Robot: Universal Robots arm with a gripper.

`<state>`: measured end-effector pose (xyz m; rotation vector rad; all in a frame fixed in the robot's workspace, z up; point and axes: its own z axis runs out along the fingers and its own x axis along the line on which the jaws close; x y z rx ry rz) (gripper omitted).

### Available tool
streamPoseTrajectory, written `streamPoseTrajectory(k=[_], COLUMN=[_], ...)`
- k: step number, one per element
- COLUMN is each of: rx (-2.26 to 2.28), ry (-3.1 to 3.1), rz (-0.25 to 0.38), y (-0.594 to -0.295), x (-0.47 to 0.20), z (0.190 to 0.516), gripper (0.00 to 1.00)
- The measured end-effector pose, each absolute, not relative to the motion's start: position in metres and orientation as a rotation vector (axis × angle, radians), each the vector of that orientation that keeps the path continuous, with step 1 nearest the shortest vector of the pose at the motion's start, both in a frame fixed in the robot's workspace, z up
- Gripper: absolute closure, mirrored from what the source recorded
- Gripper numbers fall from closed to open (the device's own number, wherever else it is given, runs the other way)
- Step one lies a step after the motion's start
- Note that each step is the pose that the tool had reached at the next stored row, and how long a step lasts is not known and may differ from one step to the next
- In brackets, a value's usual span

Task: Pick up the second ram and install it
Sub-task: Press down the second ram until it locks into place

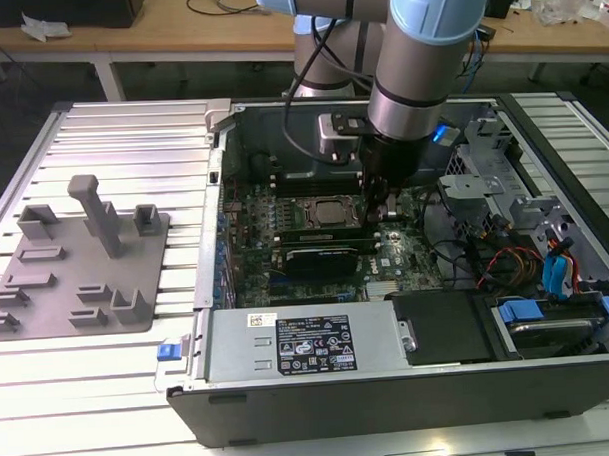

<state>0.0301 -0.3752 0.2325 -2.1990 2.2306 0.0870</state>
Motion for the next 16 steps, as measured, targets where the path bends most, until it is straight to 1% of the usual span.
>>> streamPoseTrajectory(k=[14, 16], rx=[-2.199, -2.198], ry=[2.230, 2.230], rz=[0.087, 0.088], y=[-0.3752, -0.3750], x=[0.0302, 0.0302], z=[0.2284, 0.2340], gripper=[0.92, 0.92])
